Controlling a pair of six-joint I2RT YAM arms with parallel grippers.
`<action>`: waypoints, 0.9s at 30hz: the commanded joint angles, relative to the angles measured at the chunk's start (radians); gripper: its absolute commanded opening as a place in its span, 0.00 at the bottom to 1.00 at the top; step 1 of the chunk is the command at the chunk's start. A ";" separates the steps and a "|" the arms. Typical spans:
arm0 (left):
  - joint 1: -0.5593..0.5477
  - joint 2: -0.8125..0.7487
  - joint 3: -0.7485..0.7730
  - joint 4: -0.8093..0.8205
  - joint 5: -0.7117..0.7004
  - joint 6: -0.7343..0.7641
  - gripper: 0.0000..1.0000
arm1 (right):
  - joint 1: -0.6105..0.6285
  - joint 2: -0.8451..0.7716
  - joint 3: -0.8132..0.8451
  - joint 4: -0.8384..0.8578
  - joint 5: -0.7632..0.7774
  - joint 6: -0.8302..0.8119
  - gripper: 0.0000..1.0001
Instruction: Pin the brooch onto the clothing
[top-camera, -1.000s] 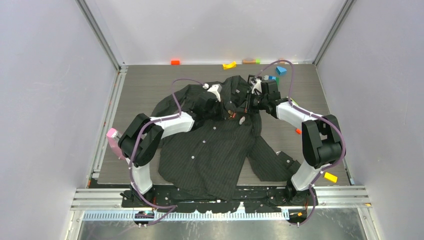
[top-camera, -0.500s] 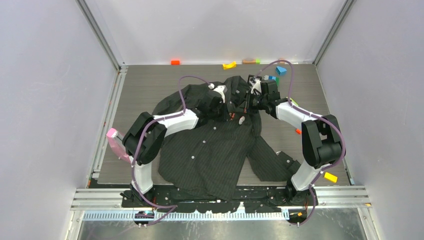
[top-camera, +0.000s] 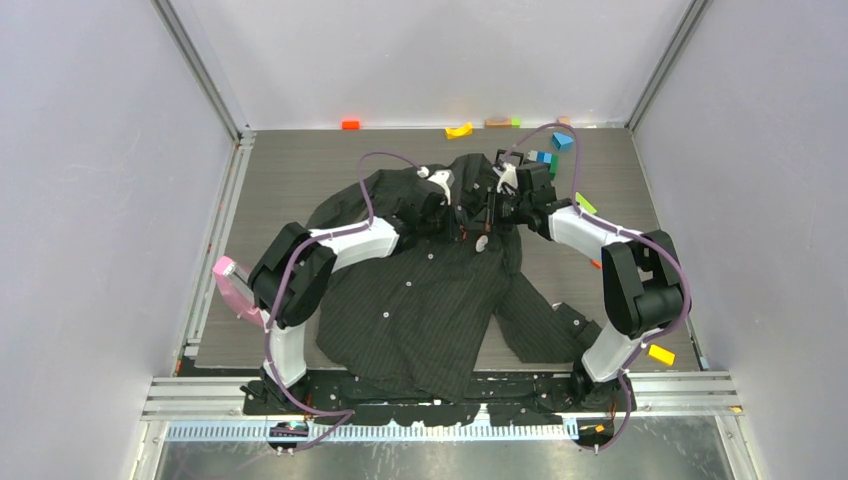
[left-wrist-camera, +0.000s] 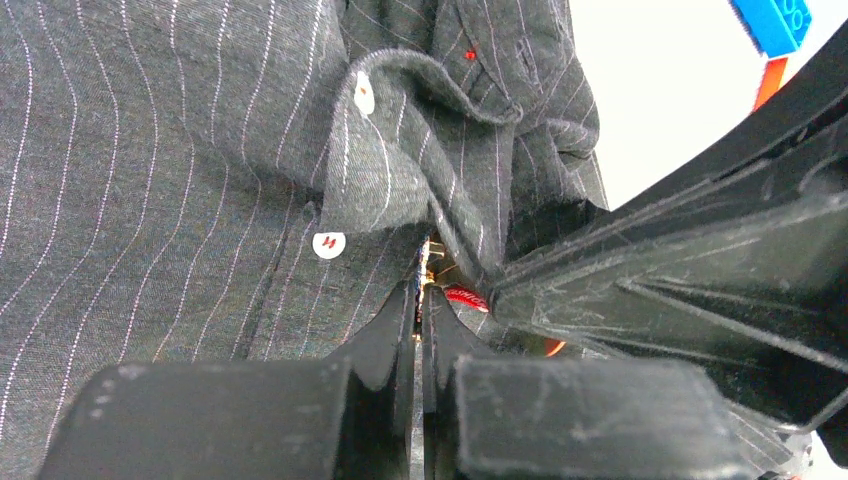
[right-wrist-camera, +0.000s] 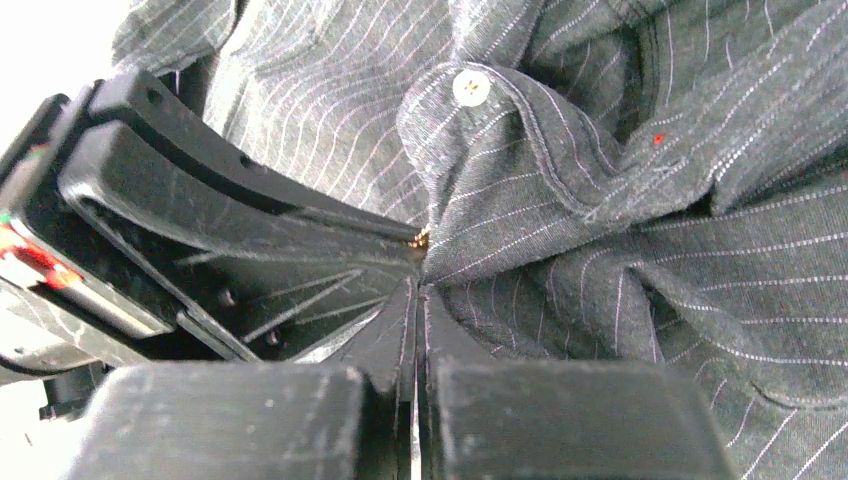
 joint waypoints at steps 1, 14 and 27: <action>-0.007 -0.041 -0.036 0.121 -0.035 -0.053 0.00 | 0.010 -0.069 -0.040 0.008 -0.007 -0.015 0.01; -0.006 -0.093 -0.157 0.354 -0.031 -0.166 0.00 | 0.010 -0.120 -0.136 0.069 0.005 0.036 0.01; -0.007 -0.135 -0.191 0.430 -0.001 -0.199 0.00 | 0.010 -0.122 -0.160 0.110 0.012 0.060 0.01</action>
